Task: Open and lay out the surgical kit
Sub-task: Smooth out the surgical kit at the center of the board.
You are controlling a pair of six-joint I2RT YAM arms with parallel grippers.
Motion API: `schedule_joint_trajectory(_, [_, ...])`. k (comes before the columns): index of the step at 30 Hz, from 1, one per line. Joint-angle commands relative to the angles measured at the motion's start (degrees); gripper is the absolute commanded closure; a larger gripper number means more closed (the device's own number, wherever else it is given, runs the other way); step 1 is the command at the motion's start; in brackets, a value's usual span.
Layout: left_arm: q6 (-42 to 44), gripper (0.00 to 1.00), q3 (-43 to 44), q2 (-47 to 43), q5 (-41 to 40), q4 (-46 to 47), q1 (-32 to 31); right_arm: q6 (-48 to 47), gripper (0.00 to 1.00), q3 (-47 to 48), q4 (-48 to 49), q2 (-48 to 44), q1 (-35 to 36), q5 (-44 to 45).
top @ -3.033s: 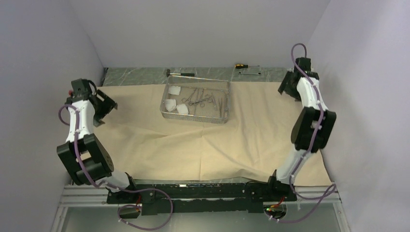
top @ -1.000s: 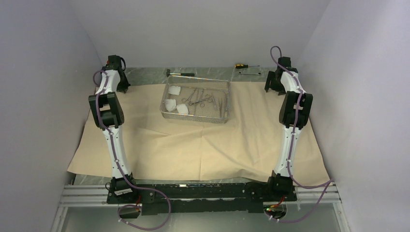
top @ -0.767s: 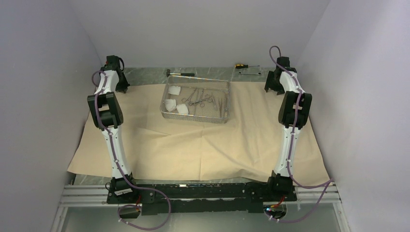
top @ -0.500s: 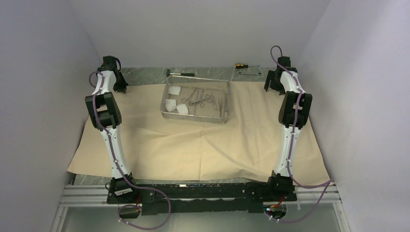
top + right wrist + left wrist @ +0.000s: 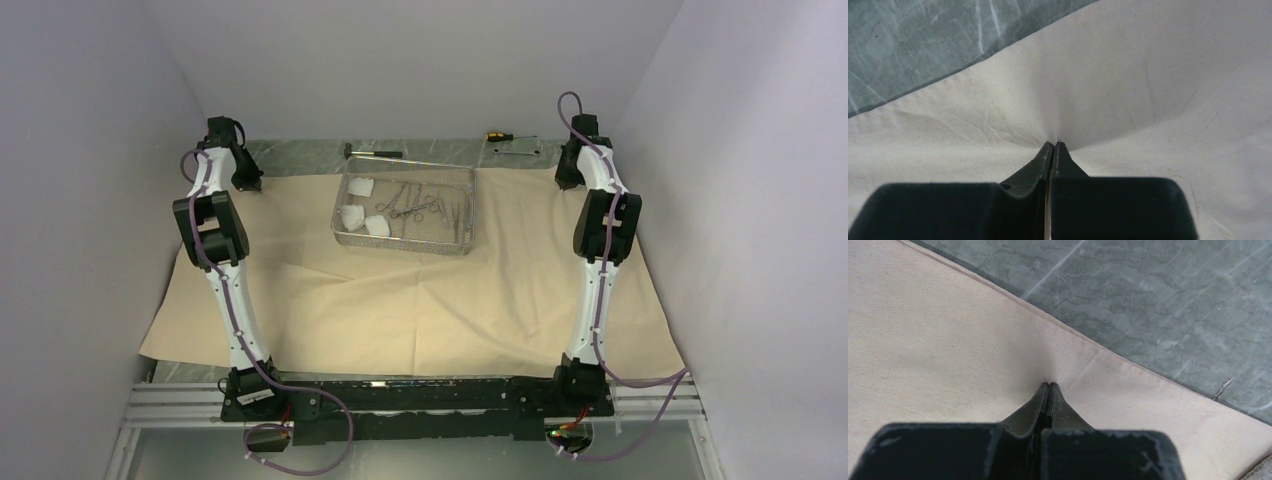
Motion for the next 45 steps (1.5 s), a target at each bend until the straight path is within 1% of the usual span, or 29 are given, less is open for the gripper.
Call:
schedule_joint_trajectory(1, [-1.1, 1.00, -2.0, 5.1, 4.0, 0.1, -0.5, 0.9, 1.00, 1.1, -2.1, 5.0, -0.5, 2.8])
schedule_joint_trajectory(9, [-2.9, 1.00, 2.9, 7.5, 4.2, 4.1, -0.5, 6.3, 1.00, 0.1, 7.7, 3.0, -0.7, 7.1])
schedule_joint_trajectory(13, [-4.1, 1.00, 5.7, 9.0, 4.0, 6.3, -0.5, 8.8, 1.00, 1.3, 11.7, 3.1, -0.9, 6.2])
schedule_joint_trajectory(17, [-5.2, 1.00, 7.3, 9.5, 1.3, 7.6, -0.2, 9.9, 1.00, 3.7, 13.2, 4.6, -0.9, 6.3])
schedule_joint_trajectory(21, [-6.5, 1.00, 7.8, 9.3, 0.1, 9.3, 0.7, 11.4, 1.00, 2.7, 16.6, 4.7, -1.6, 6.2])
schedule_joint_trajectory(24, [-8.0, 1.00, 8.1, 9.5, 0.6, 11.4, 1.8, 13.2, 1.00, 2.4, 19.2, 4.8, -2.4, 5.9])
schedule_joint_trajectory(35, [-13.0, 1.00, 11.8, 11.7, -1.5, 14.6, 4.9, 17.1, 1.00, 6.1, 20.6, 7.0, -4.1, 6.3])
schedule_joint_trajectory(42, [-12.1, 1.00, 11.6, 11.4, 0.8, 15.4, 5.4, 14.6, 1.00, 3.1, 20.1, 4.6, -4.4, 3.7])
schedule_joint_trajectory(43, [-11.9, 1.00, 11.8, 11.4, 1.6, 14.9, 5.5, 14.0, 0.91, 2.7, 19.3, 3.7, -4.4, 3.5])
schedule_joint_trajectory(44, [-11.8, 0.94, 11.8, 11.2, 2.3, 14.5, 5.7, 13.4, 0.79, 2.2, 18.5, 3.0, -4.4, 3.3])
schedule_joint_trajectory(45, [-11.3, 0.85, 11.4, 10.7, 3.0, 14.2, 5.9, 12.8, 0.69, 1.7, 17.6, 2.0, -4.4, 3.4])
